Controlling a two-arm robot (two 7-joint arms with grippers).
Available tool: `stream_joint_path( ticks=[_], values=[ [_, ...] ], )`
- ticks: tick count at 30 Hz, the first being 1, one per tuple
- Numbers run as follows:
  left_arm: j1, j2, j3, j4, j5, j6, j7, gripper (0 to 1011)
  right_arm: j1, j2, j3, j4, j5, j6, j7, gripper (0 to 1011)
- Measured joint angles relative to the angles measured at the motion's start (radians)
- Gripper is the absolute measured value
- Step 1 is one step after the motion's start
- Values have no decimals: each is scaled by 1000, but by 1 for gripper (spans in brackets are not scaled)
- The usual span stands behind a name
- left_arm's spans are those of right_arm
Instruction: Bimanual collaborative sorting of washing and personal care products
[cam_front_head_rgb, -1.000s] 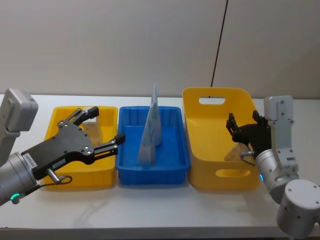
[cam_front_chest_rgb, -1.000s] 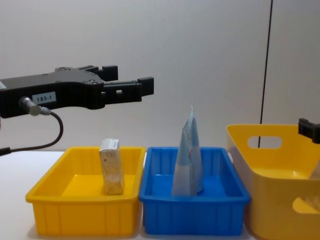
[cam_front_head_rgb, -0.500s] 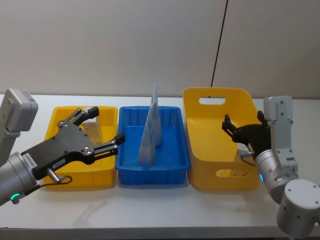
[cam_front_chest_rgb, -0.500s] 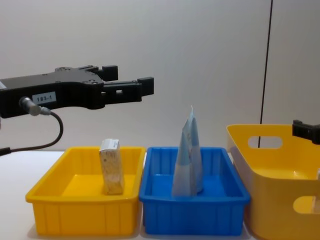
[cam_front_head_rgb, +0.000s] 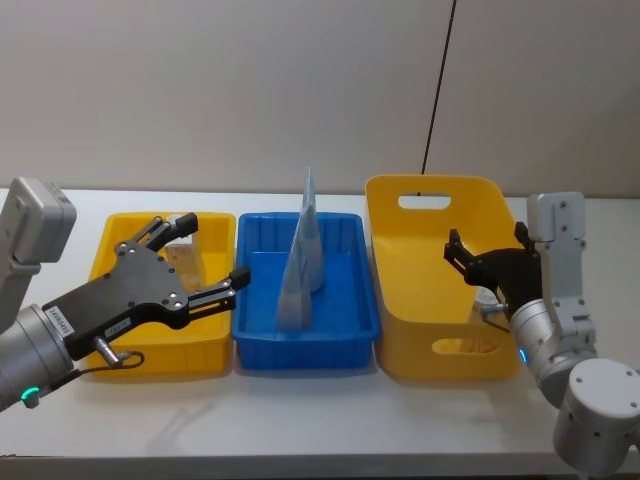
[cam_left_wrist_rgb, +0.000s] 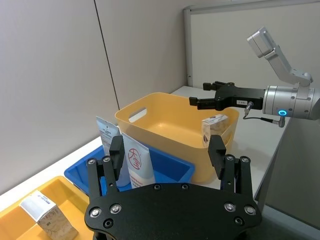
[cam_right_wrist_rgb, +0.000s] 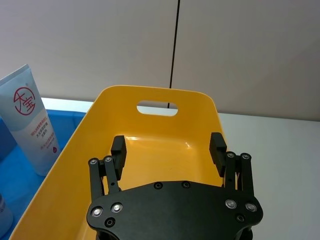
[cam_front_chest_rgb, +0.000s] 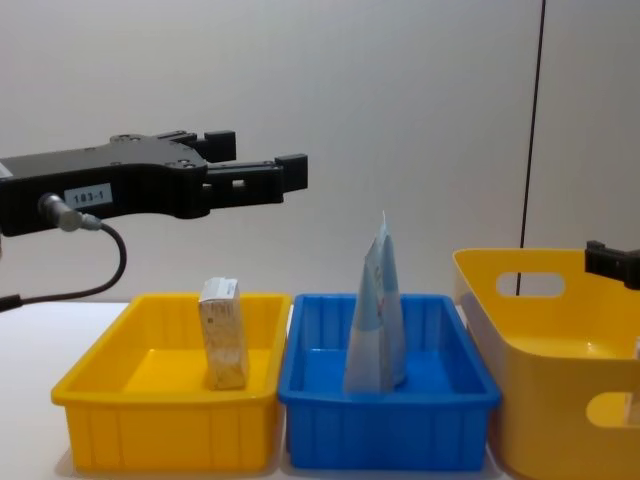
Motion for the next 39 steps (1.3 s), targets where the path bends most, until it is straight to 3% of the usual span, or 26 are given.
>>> stream_joint_path(
  ticks=[12,19,39],
  values=[
    [0,0,0,0,0,0,0,1001,0,0,0,0,0,2,5,1003],
    [0,0,0,0,0,0,0,1001,2,4,-8,-8,7,14,43,1004],
    [0,0,0,0,0,0,0,1001,26,39,-48,-105,86,142,245,1004]
  ],
)
